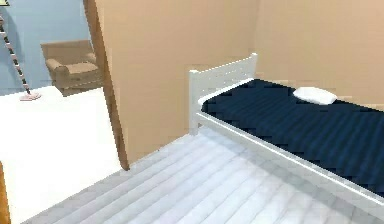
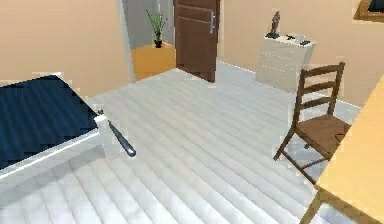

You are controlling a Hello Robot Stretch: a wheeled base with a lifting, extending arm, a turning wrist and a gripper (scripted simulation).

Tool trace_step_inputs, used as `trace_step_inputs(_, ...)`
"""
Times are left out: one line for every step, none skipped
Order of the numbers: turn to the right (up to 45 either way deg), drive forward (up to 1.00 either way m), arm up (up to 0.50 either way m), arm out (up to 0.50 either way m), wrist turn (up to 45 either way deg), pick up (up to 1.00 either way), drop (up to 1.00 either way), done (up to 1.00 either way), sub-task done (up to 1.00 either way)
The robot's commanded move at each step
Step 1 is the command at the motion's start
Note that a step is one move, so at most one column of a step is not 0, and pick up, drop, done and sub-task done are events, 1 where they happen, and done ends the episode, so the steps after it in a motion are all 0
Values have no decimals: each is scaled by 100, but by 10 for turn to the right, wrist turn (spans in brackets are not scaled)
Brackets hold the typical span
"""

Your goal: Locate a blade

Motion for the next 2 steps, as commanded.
trace_step_inputs(-450, 0, 0, 0, 0, 0, 0, 0, 0)
trace_step_inputs(-210, 0, 0, 0, 0, 0, 0, 0, 0)
